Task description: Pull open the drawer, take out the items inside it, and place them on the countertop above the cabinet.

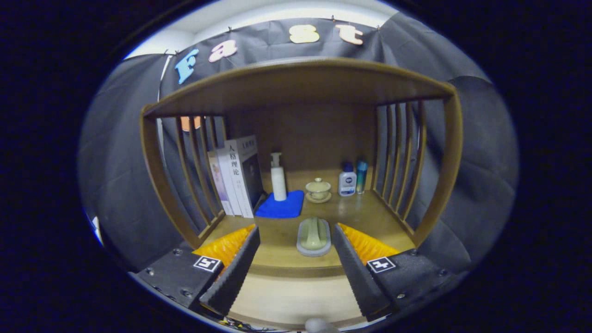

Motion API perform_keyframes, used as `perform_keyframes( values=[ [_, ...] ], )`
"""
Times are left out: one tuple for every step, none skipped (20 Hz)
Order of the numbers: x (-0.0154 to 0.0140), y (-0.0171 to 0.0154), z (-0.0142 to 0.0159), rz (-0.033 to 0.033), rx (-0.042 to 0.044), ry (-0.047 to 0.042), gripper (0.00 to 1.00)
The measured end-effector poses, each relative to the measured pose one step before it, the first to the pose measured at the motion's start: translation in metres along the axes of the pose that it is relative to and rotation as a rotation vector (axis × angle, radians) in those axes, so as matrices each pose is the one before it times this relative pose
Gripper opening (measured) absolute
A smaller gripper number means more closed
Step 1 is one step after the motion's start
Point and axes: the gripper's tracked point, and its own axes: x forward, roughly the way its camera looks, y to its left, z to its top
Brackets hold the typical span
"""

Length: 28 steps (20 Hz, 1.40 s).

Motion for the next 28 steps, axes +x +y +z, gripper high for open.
perform_keyframes(
  values=[
    [-0.01289,0.00301,0.00175,0.01185,-0.00812,-0.03188,0.99],
    [-0.01380,0.00262,0.00436,0.00645,-0.00930,-0.03310,0.98],
    [-0.01299,0.00043,0.00274,0.00288,-0.00948,-0.03149,0.98],
    [-0.01198,0.00057,0.00257,0.00389,-0.00900,-0.02905,0.98],
    [-0.01266,0.00142,0.00339,0.00295,-0.00478,-0.03185,0.98],
    [-0.01452,0.00064,0.00160,-0.00303,0.00020,-0.02083,0.98],
    [-0.01354,0.00156,0.00128,0.00388,-0.00187,-0.02434,0.98],
    [-0.01343,0.00090,0.00229,0.00070,-0.00395,-0.02487,0.99],
    [-0.01238,-0.00108,-0.00042,-0.00069,-0.00770,-0.01836,0.99],
    [-0.01246,-0.00058,0.00050,-0.00713,-0.00678,-0.02063,0.99],
    [-0.01173,-0.00178,0.00000,-0.00895,-0.00722,-0.01715,0.99],
    [-0.01059,-0.00060,-0.00039,-0.00446,-0.00670,-0.01728,0.99],
    [-0.00957,0.00085,-0.00070,-0.00067,-0.00157,-0.01901,0.99],
    [-0.00984,0.00004,-0.00205,-0.00067,0.00134,-0.00969,0.99],
    [-0.00865,-0.00292,-0.00341,-0.00910,0.00213,-0.01214,0.99],
    [-0.01110,-0.00337,-0.00107,-0.01516,0.00104,-0.01762,0.99],
    [-0.00974,-0.00464,0.00173,-0.01184,-0.00092,-0.02275,0.99],
    [-0.01118,-0.00232,0.00365,-0.00786,-0.00256,-0.03440,0.99],
    [-0.00616,-0.00504,0.00153,-0.01772,-0.00069,-0.02429,0.99],
    [-0.00744,-0.00348,0.00007,-0.01244,-0.01166,-0.01589,0.99],
    [-0.00798,-0.00291,-0.00425,-0.01088,-0.00804,-0.00347,0.99],
    [-0.00616,-0.00117,-0.00576,-0.00293,0.00306,0.00677,0.99],
    [-0.00468,-0.00137,-0.00770,-0.00347,0.01077,0.00430,0.99],
    [-0.00428,0.00141,-0.00652,0.01409,0.01135,0.00664,0.99],
    [-0.00643,0.00006,-0.01041,0.00763,0.01189,0.00783,0.99],
    [-0.00293,-0.00314,-0.00897,-0.00183,0.00783,0.00867,0.99],
    [-0.00392,-0.00371,-0.00905,-0.00348,0.00680,0.00496,0.99],
    [-0.00193,-0.00296,-0.01118,-0.00285,0.00329,0.01514,0.99]
  ],
)
